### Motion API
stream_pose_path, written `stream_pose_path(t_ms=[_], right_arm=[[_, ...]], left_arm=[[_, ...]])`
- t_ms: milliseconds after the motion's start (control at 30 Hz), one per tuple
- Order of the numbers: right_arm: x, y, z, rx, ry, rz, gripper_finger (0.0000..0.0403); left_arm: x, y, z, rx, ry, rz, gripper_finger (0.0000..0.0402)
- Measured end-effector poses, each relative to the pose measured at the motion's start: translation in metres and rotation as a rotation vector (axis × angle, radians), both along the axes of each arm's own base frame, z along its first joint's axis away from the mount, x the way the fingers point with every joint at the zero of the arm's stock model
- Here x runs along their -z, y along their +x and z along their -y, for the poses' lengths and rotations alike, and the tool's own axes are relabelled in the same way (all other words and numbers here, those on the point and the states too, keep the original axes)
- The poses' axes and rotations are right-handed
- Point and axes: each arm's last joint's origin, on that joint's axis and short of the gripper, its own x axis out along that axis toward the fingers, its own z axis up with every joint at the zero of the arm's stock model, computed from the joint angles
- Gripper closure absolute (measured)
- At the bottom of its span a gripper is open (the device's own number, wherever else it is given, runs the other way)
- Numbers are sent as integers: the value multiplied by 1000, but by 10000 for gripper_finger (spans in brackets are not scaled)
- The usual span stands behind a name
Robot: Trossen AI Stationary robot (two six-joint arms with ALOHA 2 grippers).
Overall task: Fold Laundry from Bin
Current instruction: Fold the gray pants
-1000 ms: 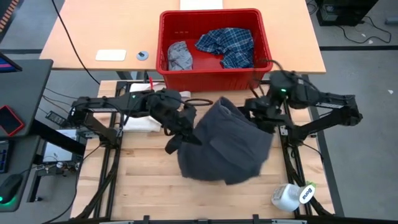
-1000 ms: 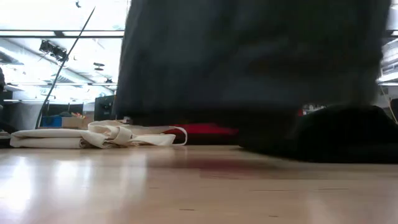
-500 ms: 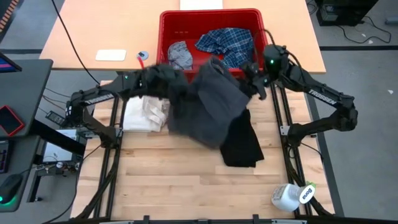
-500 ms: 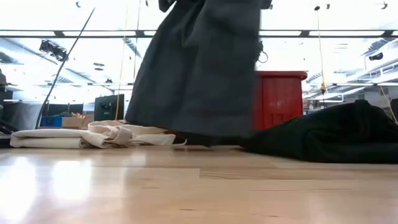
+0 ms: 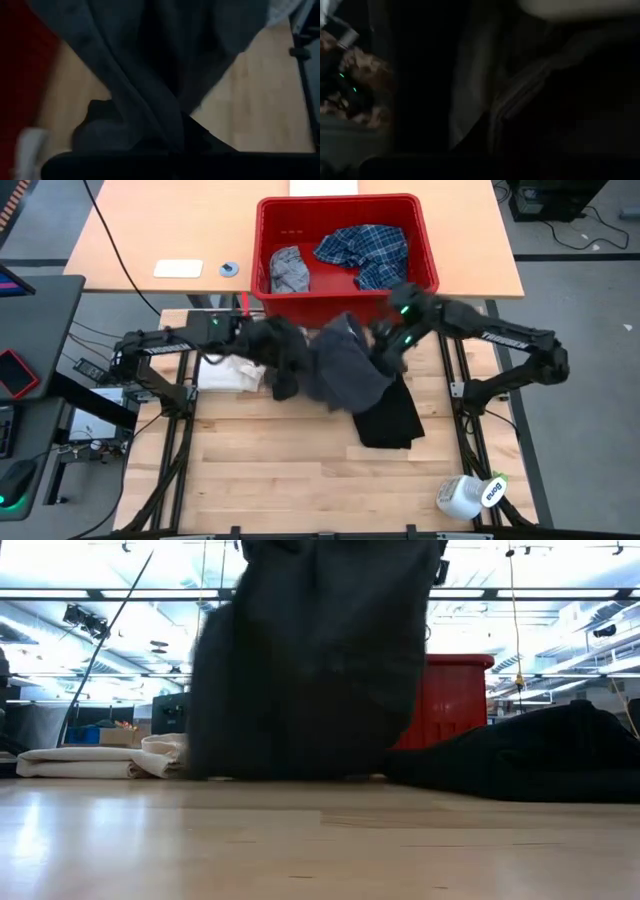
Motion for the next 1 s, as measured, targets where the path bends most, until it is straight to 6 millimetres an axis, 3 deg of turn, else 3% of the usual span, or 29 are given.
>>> stream_pose_path(t_ms=[267, 533, 800, 1000], right_arm=[[31, 23, -45, -168, 32, -173, 372], [39, 28, -63, -191, -44, -207, 372], [55, 43, -81, -227, -105, -237, 372], [75, 57, -98, -296, -113, -287, 372]], left_arm=[[33, 24, 64, 64, -95, -137, 391], [61, 27, 122, 54, -159, -274, 370], [63, 17, 154, -35, -245, -279, 326], [63, 6, 178, -57, -302, -289, 272]])
